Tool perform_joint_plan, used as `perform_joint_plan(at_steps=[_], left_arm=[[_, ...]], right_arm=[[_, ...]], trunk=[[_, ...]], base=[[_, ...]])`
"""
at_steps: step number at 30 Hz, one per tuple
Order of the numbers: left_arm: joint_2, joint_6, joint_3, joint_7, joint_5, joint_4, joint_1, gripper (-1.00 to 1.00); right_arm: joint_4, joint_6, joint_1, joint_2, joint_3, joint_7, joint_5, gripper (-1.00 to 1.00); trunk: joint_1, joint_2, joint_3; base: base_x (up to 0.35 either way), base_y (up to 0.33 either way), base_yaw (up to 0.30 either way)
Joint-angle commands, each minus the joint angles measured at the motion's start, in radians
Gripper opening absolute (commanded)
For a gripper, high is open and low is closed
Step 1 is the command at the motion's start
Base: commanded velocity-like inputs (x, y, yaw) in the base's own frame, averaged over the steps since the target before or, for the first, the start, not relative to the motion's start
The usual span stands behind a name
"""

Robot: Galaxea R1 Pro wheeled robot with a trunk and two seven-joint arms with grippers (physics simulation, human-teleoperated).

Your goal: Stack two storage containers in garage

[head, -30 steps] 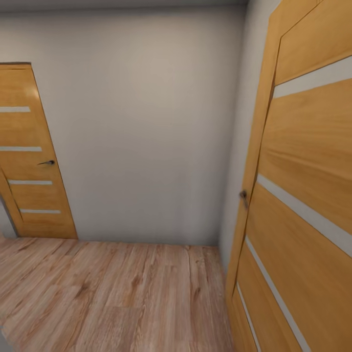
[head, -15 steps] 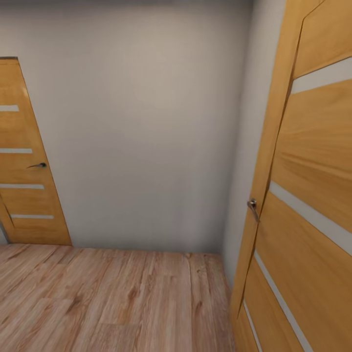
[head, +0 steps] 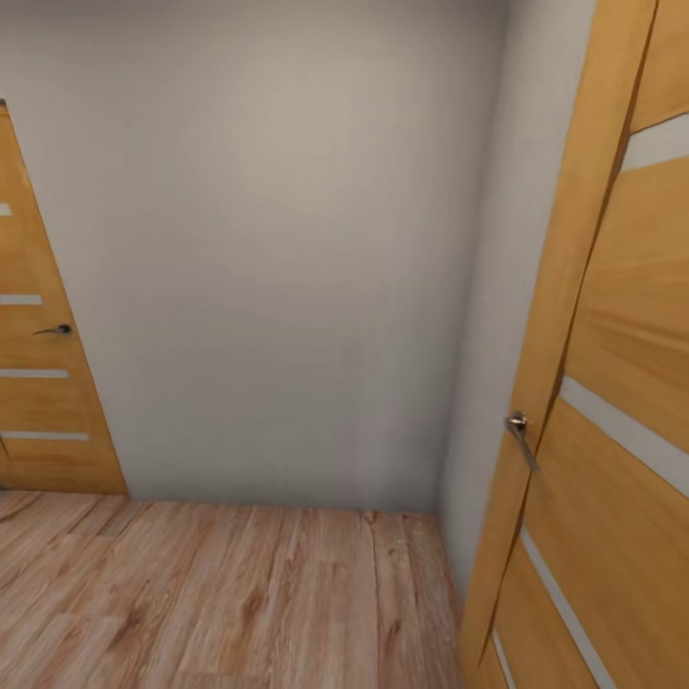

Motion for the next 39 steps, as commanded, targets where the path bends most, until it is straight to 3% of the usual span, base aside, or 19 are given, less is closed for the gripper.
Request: perform_joint_plan(at_steps=[1, 22, 39], left_arm=[[0.0, -0.003, -0.002, 0.002, 0.004, 0.001, -0.001, 1.0], [0.0, 0.004, -0.002, 0.002, 0.004, 0.0, -0.001, 1.0], [0.0, -0.001, -0.002, 0.002, 0.004, 0.001, -0.001, 1.0]], right_arm=[[0.003, -0.006, -0.001, 0.0, 0.008, -0.002, -0.006, 1.0], [0.003, -0.006, -0.001, 0.001, 0.008, -0.003, -0.007, 1.0], [0.003, -0.006, -0.001, 0.0, 0.009, -0.003, -0.007, 1.0]], trunk=[[0.001, -0.001, -0.001], [0.001, -0.001, -0.001], [0.001, -0.001, -0.001]], base=[[0.323, 0.0, 0.0], [0.323, 0.014, 0.002], [0.323, 0.076, 0.244]])
